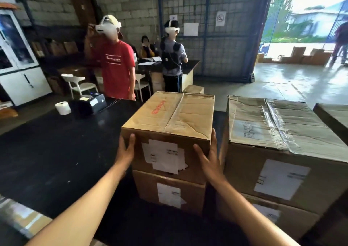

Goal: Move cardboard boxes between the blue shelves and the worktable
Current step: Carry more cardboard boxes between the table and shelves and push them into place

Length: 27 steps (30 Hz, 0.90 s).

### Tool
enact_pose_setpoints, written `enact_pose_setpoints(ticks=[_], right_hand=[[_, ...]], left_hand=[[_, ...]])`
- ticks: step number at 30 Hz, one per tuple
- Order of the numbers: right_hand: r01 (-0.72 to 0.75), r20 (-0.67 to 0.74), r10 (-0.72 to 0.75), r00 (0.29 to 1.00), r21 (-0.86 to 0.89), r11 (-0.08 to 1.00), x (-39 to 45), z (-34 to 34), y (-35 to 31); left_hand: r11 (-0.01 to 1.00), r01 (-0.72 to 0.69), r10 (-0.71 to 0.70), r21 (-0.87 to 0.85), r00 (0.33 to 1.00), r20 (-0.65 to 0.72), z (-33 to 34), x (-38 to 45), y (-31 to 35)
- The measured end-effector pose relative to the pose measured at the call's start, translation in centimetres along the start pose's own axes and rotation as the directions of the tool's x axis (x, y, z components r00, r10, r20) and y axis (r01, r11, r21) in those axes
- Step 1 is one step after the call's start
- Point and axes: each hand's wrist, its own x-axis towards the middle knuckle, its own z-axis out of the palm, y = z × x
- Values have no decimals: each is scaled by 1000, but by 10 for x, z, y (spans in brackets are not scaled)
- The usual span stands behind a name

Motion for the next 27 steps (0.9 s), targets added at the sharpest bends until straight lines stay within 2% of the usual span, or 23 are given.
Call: enact_pose_setpoints(ticks=[4,10,13,17,21,27], right_hand=[[-16,-25,17,1000,9,1000,0,-2,-5],[75,-95,-72,993,30,997,13,-4,-16],[103,-114,-103,988,-1,995,32,-5,-35],[149,-32,-149,988,-11,989,53,-5,-61],[170,86,-175,981,66,983,57,12,-81],[208,267,-274,924,253,945,47,45,-110]], left_hand=[[999,21,-22,-48,1000,-13,1,8,-1],[995,-61,59,-84,998,-30,-6,5,3],[984,-159,153,-84,986,-72,-19,0,15],[959,-284,281,5,945,-168,-42,-14,43],[945,-318,326,73,910,-254,-67,-40,63],[937,-291,350,195,806,-478,-106,-109,89]])
